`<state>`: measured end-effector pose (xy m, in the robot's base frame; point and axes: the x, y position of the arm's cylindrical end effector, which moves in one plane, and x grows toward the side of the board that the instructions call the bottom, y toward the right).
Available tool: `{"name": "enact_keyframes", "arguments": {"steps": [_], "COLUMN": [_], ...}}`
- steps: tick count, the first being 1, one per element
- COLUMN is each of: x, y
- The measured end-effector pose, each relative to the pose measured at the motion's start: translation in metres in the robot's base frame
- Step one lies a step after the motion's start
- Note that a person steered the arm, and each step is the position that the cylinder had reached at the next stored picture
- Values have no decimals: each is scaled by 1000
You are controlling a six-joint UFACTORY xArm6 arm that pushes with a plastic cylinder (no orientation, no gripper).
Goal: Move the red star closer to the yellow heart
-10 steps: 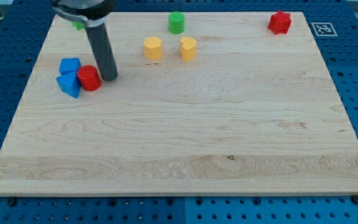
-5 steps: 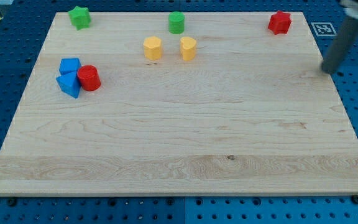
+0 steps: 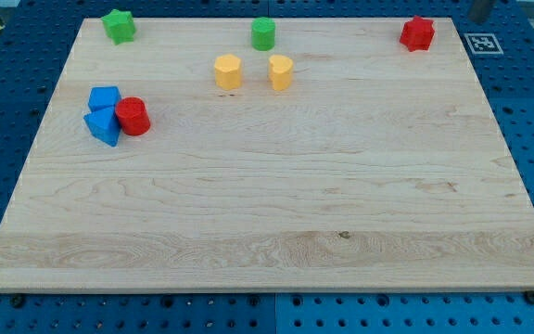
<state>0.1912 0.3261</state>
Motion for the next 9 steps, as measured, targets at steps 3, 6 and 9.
{"name": "enact_keyframes", "arguments": {"steps": [3, 6, 9], "x": [22, 37, 53], "y": [-59, -107, -116]}}
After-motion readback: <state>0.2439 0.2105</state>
